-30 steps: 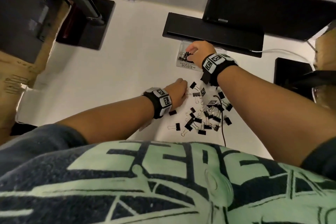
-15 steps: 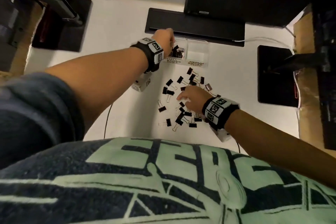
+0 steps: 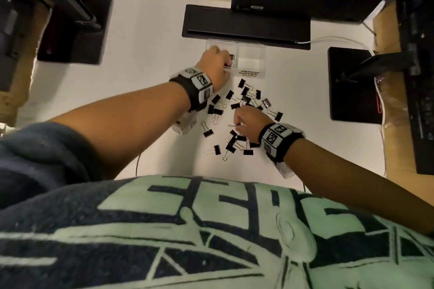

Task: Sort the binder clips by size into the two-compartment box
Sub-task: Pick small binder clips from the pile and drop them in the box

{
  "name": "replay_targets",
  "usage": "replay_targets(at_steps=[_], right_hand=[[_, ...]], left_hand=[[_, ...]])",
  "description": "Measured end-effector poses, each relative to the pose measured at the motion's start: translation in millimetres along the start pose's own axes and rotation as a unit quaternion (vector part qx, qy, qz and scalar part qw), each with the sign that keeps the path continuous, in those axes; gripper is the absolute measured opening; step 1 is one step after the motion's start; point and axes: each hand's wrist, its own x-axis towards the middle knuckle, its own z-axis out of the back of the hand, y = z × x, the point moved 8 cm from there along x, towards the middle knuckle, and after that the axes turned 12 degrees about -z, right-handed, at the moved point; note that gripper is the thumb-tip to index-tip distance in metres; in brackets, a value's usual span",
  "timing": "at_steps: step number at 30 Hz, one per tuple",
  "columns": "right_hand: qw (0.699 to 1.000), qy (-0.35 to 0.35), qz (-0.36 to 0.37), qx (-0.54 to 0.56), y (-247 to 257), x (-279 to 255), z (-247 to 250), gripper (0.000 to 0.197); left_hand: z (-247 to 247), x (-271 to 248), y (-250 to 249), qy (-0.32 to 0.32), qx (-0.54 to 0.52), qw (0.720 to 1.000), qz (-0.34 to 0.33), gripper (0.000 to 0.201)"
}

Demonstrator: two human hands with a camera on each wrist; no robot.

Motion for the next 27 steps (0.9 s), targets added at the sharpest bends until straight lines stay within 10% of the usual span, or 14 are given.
replay_targets(at_steps=[15, 20, 27], right_hand=[[0.837, -0.027, -0.228, 0.498, -84, -22, 23, 0.016], [0.939, -0.045, -0.197, 0.278, -82, -25, 23, 0.014], [0.989, -0.056, -0.112, 0.081, -55, -23, 6, 0.022]], left_hand=[[-108, -100, -28, 0.223, -0.025, 0.97, -0.09, 0.036], [-109, -102, -25, 0.224, 0.002, 0.97, -0.095, 0.029], [-89, -96, -15, 0.179, -0.02, 0.983, -0.043, 0.008]])
